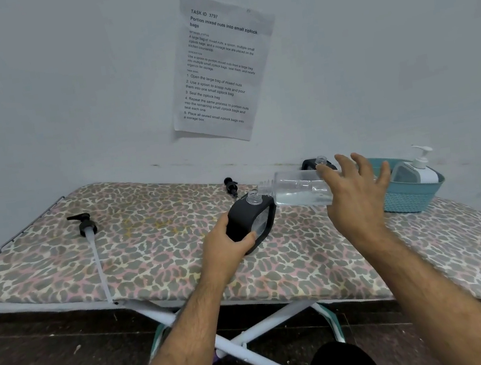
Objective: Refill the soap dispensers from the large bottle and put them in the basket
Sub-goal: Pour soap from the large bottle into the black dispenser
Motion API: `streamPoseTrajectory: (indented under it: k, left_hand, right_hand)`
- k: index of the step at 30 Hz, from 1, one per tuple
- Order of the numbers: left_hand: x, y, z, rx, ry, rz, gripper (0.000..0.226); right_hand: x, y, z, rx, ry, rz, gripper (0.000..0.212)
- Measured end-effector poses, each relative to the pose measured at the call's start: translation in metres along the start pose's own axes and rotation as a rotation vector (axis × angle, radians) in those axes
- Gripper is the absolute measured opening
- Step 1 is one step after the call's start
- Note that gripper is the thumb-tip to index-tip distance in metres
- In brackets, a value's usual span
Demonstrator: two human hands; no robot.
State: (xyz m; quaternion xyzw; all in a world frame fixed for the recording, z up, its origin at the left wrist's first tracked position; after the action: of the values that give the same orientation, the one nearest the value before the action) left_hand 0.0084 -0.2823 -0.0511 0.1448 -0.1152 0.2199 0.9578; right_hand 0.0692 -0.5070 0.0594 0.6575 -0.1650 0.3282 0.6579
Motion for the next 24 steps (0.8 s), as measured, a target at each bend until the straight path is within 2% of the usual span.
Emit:
streamPoseTrajectory:
  k: [24]
  left_hand:
    - [0.0006, 0.0001, -0.0010, 0.020, -0.002, 0.006, 0.045]
  right_hand:
    - [-0.0003, -0.0002, 0.0002, 0.010, -0.001, 0.012, 0.070]
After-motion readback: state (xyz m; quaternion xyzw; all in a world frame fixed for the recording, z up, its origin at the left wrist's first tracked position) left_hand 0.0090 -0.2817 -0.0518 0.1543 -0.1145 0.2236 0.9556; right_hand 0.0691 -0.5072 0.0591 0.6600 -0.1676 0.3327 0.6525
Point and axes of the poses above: each hand's wrist, its own x-axis towards the middle knuckle, its own y-axis out of the back of the hand, z = x × y, the point moved 5 cm from there along x, towards the middle knuckle, and after that the axes turned 1 degree about -x, right-handed, at the moved point
